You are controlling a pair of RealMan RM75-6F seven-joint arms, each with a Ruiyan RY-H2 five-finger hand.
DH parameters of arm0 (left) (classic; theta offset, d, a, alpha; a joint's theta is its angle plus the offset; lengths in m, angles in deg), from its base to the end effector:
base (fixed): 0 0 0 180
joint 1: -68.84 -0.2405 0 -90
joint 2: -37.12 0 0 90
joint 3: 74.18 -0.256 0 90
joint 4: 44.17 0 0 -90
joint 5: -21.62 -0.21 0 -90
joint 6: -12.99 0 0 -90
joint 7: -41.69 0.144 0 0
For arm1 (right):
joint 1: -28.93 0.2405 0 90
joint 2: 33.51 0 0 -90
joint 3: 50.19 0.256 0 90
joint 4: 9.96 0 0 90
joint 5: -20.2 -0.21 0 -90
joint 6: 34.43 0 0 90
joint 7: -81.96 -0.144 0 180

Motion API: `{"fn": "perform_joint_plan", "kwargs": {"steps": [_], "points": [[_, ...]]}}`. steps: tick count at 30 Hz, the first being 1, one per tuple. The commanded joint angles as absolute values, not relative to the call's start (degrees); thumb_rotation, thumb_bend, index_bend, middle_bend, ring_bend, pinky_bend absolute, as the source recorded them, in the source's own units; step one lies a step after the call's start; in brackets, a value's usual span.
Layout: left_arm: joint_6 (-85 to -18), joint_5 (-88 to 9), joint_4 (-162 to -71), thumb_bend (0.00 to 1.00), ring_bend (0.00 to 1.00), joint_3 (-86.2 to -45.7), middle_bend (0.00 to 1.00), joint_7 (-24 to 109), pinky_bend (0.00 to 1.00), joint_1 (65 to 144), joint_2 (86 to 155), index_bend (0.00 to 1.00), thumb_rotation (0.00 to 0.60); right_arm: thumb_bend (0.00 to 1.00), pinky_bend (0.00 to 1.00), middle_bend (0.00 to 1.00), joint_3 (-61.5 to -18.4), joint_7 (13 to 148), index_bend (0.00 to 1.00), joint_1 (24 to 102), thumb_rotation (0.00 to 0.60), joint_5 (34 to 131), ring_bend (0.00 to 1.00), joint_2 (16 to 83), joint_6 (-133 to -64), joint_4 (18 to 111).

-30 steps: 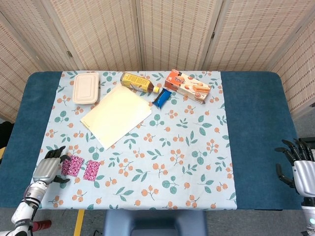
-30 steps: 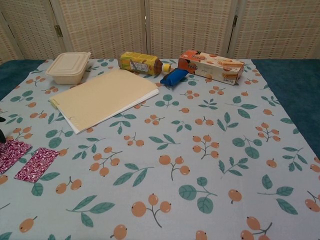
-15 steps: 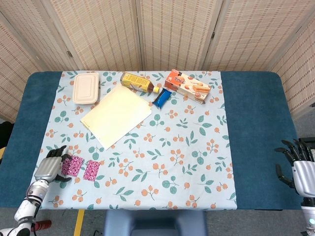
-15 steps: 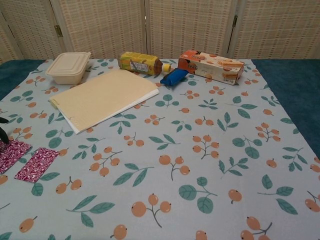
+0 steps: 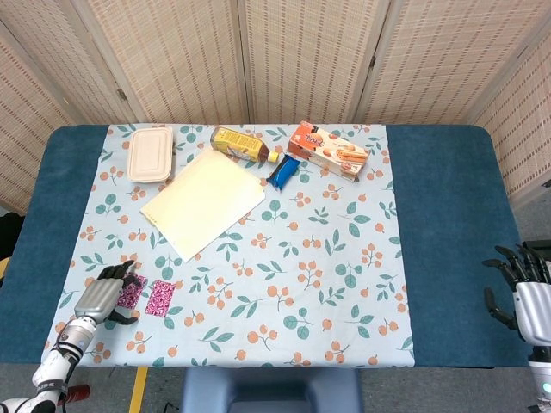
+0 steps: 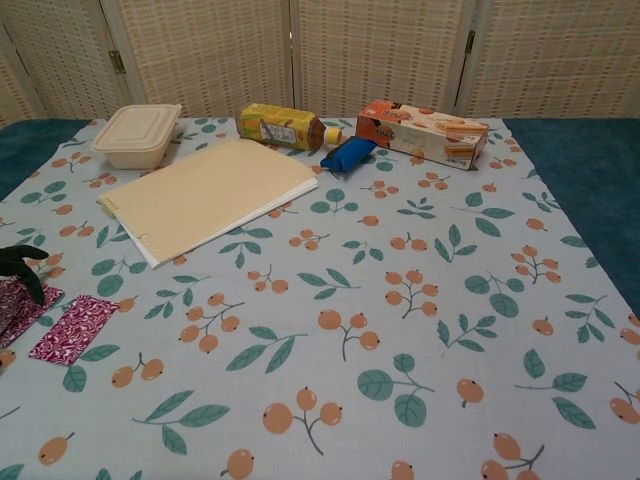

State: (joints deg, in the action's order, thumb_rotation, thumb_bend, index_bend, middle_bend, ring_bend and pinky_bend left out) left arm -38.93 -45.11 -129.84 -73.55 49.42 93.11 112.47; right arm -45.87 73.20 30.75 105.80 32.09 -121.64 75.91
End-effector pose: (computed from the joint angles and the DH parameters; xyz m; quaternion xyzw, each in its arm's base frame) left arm -0.3086 0.2569 0.0384 -0.6925 -0.5076 -0.2286 0.4589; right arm -0.3365 -0.1700 0.1713 0.5532 -0.4035 0.4129 0.6006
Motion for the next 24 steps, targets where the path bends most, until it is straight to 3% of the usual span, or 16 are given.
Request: {"fn": "perform_joint_plan", "kwargs": {"steps": [1,24], "points": [[-38.2,-44.0,-130.1,0.11,0.0,-73.7,0.0,50.2,0.0,93.4,112.4,0.35,0.6,0.5,0.0,0.18,-45.9,73.1,0.3,30.7,0.6,105.8,0.03,32.1,-121.7,75.9],[-39.2,-41.6,-130.4,0.1,0.0,-74.2,0.0,49.0,0.0,91.7,110.6,0.35,0.6,0.5,0.0,0.18,-45.8,73.9,0.3,31.0,0.6,106.2,0.03,32.0,-121.6,76.7]]}}
